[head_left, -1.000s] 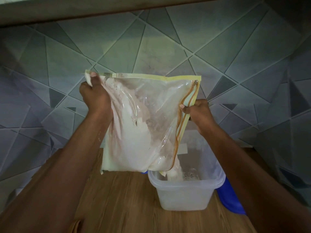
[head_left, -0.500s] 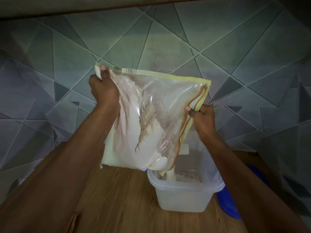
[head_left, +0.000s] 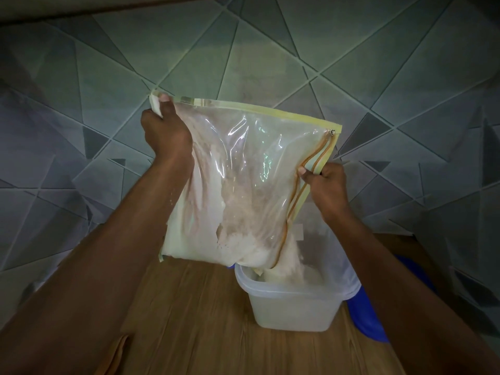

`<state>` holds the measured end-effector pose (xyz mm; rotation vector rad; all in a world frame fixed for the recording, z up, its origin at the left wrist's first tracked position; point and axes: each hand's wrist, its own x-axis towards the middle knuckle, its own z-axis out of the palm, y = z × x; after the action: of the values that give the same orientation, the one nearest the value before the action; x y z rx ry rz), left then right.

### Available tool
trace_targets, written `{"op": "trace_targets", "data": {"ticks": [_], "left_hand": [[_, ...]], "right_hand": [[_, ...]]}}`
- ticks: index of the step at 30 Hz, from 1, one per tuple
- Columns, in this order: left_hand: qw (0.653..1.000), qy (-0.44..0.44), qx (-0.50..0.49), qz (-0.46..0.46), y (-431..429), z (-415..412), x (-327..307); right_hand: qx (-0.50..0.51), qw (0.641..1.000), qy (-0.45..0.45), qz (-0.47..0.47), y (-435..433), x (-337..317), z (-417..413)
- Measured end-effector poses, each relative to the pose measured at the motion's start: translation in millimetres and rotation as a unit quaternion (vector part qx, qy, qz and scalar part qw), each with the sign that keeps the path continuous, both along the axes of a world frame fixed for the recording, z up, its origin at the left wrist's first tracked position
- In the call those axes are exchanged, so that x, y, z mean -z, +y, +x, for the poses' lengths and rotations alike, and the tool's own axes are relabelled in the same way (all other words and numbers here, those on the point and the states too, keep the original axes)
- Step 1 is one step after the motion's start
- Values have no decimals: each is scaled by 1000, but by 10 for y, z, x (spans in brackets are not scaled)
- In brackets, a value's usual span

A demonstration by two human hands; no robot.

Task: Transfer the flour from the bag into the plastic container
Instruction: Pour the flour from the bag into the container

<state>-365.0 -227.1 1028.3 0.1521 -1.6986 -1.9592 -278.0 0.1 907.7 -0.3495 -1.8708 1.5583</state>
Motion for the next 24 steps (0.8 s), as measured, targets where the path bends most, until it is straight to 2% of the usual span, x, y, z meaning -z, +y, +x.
{"op": "trace_targets", "data": {"ticks": [15,24], "left_hand": [[999,8,-14,-50,121,147,-55],[998,11,-5,-68,232,153,-70]], "right_hand": [[-64,998,-9,12,111,31,81],[-50,999,-7,-10,169,100,138]]}}
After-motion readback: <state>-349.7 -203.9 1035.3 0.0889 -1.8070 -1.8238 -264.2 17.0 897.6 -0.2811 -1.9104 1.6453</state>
